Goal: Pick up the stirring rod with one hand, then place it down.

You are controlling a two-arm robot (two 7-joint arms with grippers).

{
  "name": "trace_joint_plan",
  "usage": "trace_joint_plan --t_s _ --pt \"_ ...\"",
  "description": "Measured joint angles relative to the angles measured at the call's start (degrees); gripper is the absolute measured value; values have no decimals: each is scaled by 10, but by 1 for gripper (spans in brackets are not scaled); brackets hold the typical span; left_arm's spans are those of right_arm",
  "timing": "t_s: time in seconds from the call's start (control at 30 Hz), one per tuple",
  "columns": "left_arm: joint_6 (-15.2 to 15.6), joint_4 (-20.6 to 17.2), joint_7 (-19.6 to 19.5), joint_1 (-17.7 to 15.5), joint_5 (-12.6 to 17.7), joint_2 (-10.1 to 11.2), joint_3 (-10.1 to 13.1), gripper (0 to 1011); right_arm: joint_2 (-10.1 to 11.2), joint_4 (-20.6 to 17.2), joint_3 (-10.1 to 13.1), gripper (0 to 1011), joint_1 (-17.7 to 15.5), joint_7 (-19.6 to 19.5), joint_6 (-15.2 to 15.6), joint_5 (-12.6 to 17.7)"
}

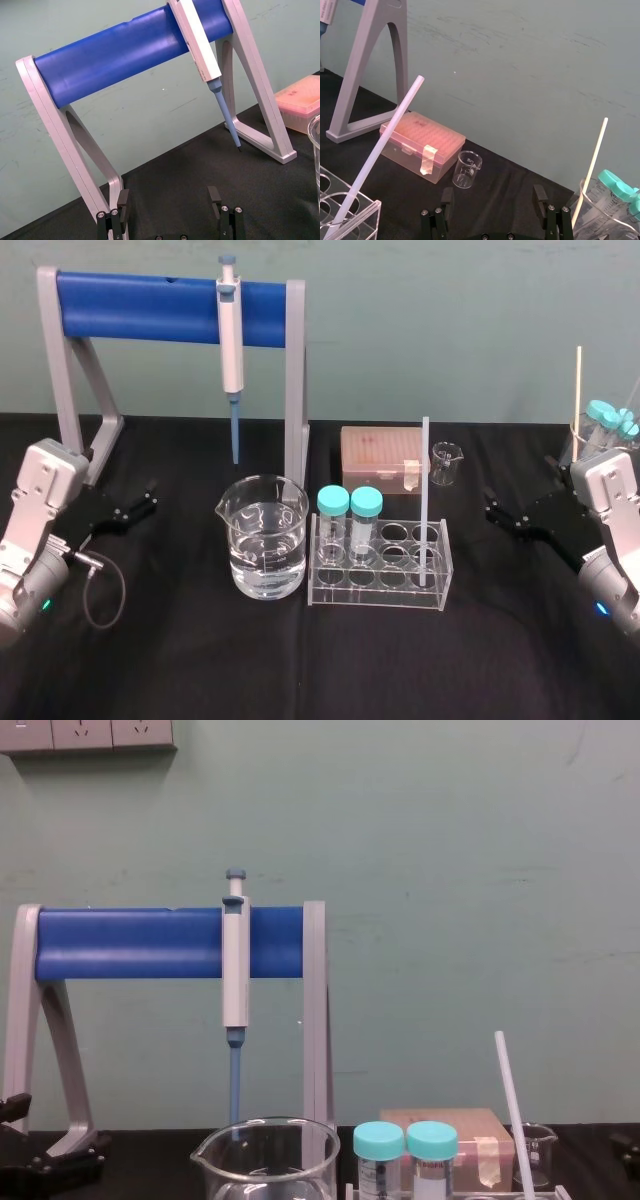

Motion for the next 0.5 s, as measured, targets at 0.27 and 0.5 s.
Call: trace_joint_plan --t_s 0.27,0.5 --pt "0 0 0 0 0 0 0 1000 0 0 0 1003 0 0 0 0" --pt "0 0 0 0 0 0 0 1000 0 0 0 1003 0 0 0 0"
